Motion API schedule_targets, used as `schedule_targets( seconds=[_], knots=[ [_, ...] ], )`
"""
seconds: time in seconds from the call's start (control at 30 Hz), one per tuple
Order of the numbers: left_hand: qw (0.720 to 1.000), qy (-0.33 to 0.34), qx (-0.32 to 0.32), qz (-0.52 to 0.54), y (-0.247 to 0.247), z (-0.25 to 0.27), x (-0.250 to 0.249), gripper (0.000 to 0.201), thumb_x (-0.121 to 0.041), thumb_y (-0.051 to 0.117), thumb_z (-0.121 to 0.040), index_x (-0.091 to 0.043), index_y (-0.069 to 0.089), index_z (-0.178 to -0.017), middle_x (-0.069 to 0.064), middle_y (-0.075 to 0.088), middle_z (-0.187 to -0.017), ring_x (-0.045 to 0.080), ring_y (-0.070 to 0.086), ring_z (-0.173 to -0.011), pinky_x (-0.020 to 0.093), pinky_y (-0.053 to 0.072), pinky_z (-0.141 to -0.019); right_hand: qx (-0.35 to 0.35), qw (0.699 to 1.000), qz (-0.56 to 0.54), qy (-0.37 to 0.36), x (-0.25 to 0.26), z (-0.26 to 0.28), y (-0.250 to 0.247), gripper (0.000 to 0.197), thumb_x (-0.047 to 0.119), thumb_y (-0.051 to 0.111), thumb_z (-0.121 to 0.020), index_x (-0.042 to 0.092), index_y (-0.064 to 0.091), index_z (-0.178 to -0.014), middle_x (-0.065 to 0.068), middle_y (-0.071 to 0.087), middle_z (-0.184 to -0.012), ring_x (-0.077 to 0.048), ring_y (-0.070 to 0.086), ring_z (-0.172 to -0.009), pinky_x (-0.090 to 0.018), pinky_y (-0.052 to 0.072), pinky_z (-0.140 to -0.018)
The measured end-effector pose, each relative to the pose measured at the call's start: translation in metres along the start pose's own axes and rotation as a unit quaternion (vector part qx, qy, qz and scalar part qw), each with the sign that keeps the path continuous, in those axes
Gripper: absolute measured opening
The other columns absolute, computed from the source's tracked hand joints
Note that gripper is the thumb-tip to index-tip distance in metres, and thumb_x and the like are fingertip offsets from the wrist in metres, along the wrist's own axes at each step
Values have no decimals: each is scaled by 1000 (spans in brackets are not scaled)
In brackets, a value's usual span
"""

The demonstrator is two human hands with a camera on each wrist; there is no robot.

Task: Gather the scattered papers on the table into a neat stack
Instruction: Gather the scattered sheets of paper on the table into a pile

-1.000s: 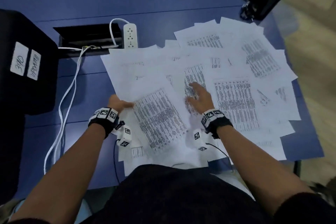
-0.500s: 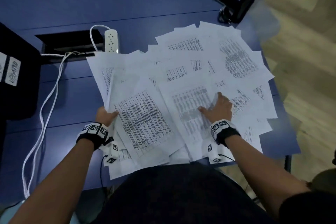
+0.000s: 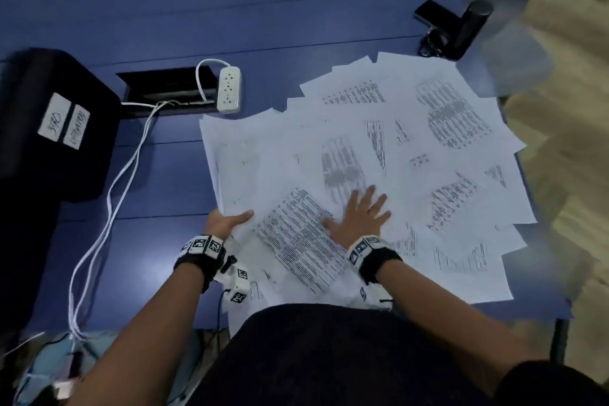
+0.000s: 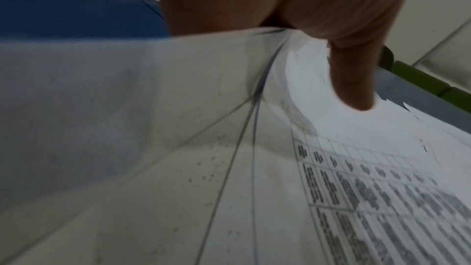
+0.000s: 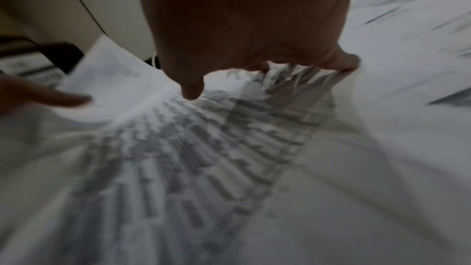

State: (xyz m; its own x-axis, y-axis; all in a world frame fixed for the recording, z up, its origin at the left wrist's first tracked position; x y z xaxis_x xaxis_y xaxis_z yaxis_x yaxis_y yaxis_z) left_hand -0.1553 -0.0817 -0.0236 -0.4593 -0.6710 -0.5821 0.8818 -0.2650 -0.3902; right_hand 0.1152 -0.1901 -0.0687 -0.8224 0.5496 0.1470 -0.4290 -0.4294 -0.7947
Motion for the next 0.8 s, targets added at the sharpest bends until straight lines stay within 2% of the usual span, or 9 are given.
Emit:
schedule_targets(
  seconds=[0.07, 0.13, 0.23, 0.37, 0.47, 0.57, 0.63, 0.7, 0.8],
  knots=[
    [997, -5, -56, -54, 3, -1, 0, 85, -22, 86, -68, 9, 41, -133, 21, 53, -133, 36, 52, -122, 48, 44, -98, 26, 995, 1, -97, 24, 5, 0, 100, 81, 16, -82, 14, -11, -152, -16, -20, -158, -43, -13, -146, -59, 2, -116],
    [993, -9, -87, -84, 4, -3, -2, 82, -13, 81, -75, 10, 33, -138, 25, 41, -143, 39, 43, -131, 46, 39, -102, 26, 981, -61, -185, 30, 8, -14, 88, 70, 30, -90, 13, 7, -154, -9, 2, -162, -30, 6, -149, -49, 16, -120],
    [993, 7, -92, -70, 2, -8, -4, 81, -16, 74, -83, 8, 26, -143, 26, 33, -149, 39, 37, -135, 47, 35, -106, -70, 972, -150, -167, -8, -14, -43, 69, 41, 52, -94, 9, 26, -148, -10, 23, -157, -26, 24, -145, -43, 26, -118],
    [997, 20, -79, -19, 0, -13, -14, 65, -18, 70, -87, 9, 39, -137, 24, 47, -139, 38, 49, -124, 42, 40, -98, -58, 998, -37, -14, -75, -53, -68, 83, 51, 45, -93, 4, 10, -151, -21, 0, -160, -38, 5, -148, -48, 14, -120],
    [1000, -15, -16, 14, 2, -21, -15, 51, -13, 77, -77, 7, 59, -120, 17, 67, -110, 31, 62, -92, 37, 45, -85, -5, 999, 21, -48, -64, -53, -53, 105, 79, 26, -83, 6, -5, -152, -23, -17, -157, -41, -9, -146, -51, 3, -118],
    [999, -41, 10, 6, 2, -26, -18, 41, 3, 71, -77, 9, 59, -116, 11, 66, -88, 26, 60, -74, 31, 47, -74, -12, 994, -73, -78, -41, -42, -34, 110, 85, 13, -70, 15, -3, -154, -19, -19, -157, -39, -13, -146, -48, -3, -116],
    [999, -31, -12, -7, 2, -22, -23, 40, 5, 68, -81, 12, 56, -119, 14, 66, -100, 30, 62, -87, 34, 47, -80, -96, 975, -191, -56, -37, -39, -41, 83, 56, 48, -88, 10, 19, -150, -19, 10, -159, -37, 12, -146, -48, 17, -120],
    [997, -12, -73, -24, 2, -19, -26, 46, -9, 68, -87, 12, 52, -126, 21, 59, -122, 36, 59, -108, 39, 44, -90, -154, 947, -283, -7, -39, -43, -56, 66, 21, 63, -86, 5, 31, -142, -17, 33, -146, -33, 40, -132, -41, 40, -108],
    [991, -9, -126, -37, 7, -18, -27, 74, -37, 62, -91, 9, 33, -141, 24, 36, -148, 38, 40, -135, 41, 33, -108, -124, 946, -300, 17, -40, -52, -75, 69, 20, 65, -88, 7, 28, -144, -18, 39, -140, -33, 51, -122, -38, 44, -99]
  ],
)
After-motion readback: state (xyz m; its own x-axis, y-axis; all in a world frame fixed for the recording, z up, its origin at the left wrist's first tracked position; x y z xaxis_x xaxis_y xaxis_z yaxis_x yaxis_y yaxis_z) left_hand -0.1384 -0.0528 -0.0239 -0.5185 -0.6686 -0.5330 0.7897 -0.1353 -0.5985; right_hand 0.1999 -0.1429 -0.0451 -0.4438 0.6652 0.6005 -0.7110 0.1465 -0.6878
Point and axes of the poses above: each hand's wrist, its own z-axis away from the middle knuckle, its own y-axis out of the palm, x = y × z, the point moved 3 cm from there along -z, towards the middle knuckle
